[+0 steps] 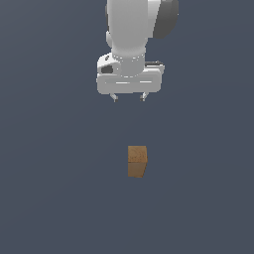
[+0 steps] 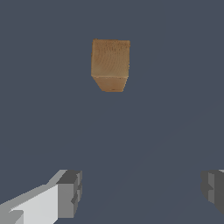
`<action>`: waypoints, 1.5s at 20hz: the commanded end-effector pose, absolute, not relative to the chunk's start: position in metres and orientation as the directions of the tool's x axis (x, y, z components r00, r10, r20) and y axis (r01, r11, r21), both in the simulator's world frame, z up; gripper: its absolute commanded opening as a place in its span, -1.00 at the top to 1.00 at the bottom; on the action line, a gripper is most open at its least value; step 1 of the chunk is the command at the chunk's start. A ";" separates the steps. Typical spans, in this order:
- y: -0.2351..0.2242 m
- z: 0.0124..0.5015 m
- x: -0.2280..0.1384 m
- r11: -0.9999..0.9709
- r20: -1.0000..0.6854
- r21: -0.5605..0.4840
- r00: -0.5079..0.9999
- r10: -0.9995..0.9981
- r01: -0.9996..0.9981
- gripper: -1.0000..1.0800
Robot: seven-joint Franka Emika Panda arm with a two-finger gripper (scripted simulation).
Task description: Pick up the object and move it to a goal position.
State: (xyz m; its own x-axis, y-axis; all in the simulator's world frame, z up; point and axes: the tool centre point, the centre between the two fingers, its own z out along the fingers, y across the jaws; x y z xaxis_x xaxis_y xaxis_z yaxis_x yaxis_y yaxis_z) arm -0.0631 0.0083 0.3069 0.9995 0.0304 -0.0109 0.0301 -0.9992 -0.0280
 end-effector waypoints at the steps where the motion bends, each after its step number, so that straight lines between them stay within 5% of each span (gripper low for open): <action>1: 0.014 0.308 -0.062 -0.998 -0.008 -0.027 0.999 0.051 0.050 -0.92; 14: 0.014 0.304 -0.054 -0.999 -0.010 -0.028 0.999 -0.034 -0.035 -0.92; 30: 0.018 0.285 -0.020 -0.923 -0.020 -0.026 0.924 -0.382 -0.383 -0.92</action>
State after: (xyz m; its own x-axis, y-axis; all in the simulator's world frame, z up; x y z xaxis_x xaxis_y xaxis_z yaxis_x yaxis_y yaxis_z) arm -0.0236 0.0178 0.2874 0.9382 -0.3454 -0.0192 -0.3459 -0.9379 -0.0270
